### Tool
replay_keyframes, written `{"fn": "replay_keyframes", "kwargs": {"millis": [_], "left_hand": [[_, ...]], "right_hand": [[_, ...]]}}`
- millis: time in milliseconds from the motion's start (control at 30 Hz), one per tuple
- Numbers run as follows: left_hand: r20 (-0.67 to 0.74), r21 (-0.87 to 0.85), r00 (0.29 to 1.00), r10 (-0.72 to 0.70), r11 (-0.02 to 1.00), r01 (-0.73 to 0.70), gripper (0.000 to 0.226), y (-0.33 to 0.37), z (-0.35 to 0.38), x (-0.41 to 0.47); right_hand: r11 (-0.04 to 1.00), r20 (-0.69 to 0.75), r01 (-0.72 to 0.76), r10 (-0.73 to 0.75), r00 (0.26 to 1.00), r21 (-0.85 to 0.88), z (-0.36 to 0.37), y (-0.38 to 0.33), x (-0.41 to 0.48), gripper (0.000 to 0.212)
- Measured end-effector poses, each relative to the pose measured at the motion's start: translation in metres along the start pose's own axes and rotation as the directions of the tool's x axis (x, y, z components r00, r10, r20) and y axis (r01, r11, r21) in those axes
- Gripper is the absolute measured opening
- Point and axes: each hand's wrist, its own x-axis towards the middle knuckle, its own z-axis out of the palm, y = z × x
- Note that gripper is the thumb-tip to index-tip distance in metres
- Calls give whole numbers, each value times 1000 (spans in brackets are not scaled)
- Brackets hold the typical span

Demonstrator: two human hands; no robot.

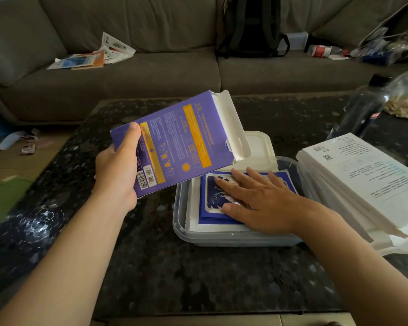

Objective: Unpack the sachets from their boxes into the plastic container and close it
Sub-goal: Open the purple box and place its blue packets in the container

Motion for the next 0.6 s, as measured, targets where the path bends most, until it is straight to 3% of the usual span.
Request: {"fn": "replay_keyframes", "kwargs": {"millis": [167, 300, 333, 400, 467, 500, 600], "left_hand": [[11, 11, 1000, -5, 1000, 5, 40, 0, 0, -1], [19, 13, 1000, 12, 1000, -12, 40, 1, 0, -2], [21, 15, 1000, 23, 1000, -23, 41, 1, 0, -2], [29, 21, 999, 43, 999, -43, 42, 1, 1, -3], [38, 19, 998, 58, 998, -59, 40, 1, 3, -4], [43, 21, 997, 64, 998, -65, 39, 0, 5, -6], [60, 25, 996, 73, 997, -75, 38, -2, 10, -9]], "right_hand": [[997, -39, 6, -4, 999, 71, -2, -2, -2, 67], [863, -199, -35, 156, 968, 505, -26, 4, -15, 49], [843, -310, -25, 226, 923, 538, -32, 7, -17, 43], [801, -542, 57, 350, 764, 596, -42, 11, -22, 36], [700, -630, 198, 436, 642, 686, -51, 10, -28, 29], [639, -627, 264, 443, 641, 722, -54, 8, -31, 27], [512, -564, 347, 364, 741, 786, -57, -2, -36, 21]]}}
